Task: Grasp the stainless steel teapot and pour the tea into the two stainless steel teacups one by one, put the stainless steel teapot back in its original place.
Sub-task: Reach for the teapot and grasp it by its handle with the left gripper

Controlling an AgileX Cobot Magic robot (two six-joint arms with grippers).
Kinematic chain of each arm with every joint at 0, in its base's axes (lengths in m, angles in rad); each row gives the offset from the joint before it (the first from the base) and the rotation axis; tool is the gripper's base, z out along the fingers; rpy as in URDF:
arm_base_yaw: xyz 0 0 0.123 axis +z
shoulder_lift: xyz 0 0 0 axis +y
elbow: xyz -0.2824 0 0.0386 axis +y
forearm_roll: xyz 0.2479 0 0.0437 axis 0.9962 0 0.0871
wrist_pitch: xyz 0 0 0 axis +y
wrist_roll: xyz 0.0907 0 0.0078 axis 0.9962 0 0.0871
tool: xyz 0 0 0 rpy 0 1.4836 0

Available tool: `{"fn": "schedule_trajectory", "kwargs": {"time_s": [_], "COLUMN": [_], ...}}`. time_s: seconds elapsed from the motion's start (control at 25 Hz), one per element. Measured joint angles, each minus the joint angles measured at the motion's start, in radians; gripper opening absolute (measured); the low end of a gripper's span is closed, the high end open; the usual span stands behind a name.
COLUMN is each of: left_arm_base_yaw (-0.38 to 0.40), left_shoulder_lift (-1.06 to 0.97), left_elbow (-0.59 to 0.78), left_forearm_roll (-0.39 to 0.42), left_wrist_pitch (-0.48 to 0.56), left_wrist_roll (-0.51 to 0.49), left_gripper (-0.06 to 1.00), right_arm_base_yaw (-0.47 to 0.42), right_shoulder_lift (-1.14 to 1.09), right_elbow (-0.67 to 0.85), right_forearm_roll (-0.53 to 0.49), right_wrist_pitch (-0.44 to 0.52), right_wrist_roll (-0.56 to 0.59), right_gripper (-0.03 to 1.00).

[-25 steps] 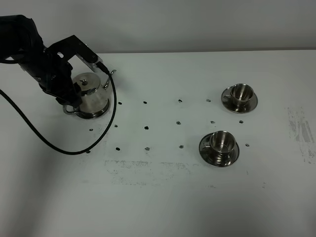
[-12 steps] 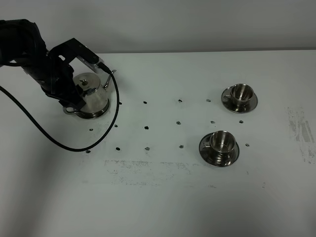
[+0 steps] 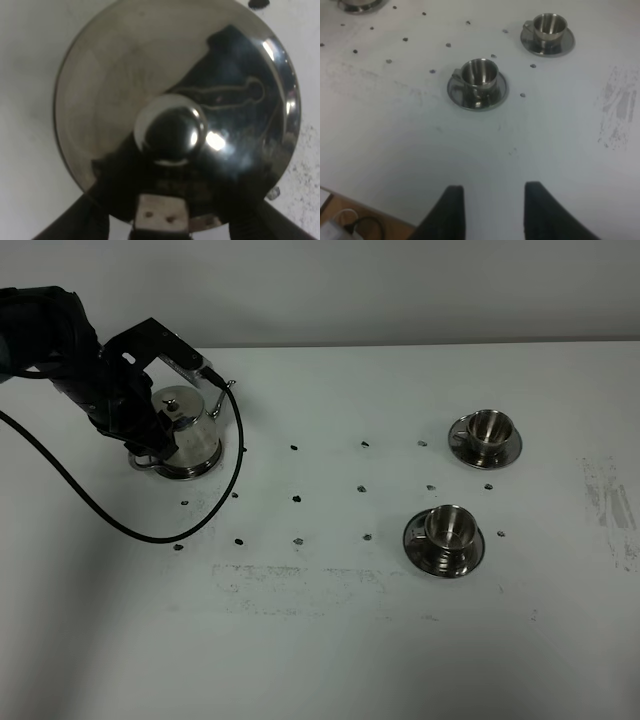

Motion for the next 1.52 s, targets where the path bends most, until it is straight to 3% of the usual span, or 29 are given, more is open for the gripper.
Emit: {"fn": "schedule_trajectory", "kwargs": {"time_s": [0.52,0.76,1.16,1.52], "left_arm_base_yaw": [0.0,0.0,0.0,-0.008], "left_shoulder_lift": [0.021,0.022,0.023,-0.092], "left_elbow": [0.0,0.0,0.0,0.001], "left_forearm_roll": [-0.019,-0.019,-0.031,-0.041], "left_wrist_pitch": [-0.009,-0.022,-0.029,0.09], "left_wrist_roll": [0.001,0.001,0.034,0.084], "left_gripper": [0.49,0.19,0.19,0.19], "right_arm_base_yaw": [0.0,0.0,0.0,0.0], "right_shoulder_lift": [0.0,0.0,0.0,0.0], "right_elbow": [0.0,0.0,0.0,0.0], "right_forearm_roll": [0.0,0.0,0.0,0.0], "right_wrist_pitch": [0.0,0.0,0.0,0.0], "right_wrist_roll": [0.0,0.0,0.0,0.0], "right_gripper": [0.31,0.31,0.31,0.31]}}
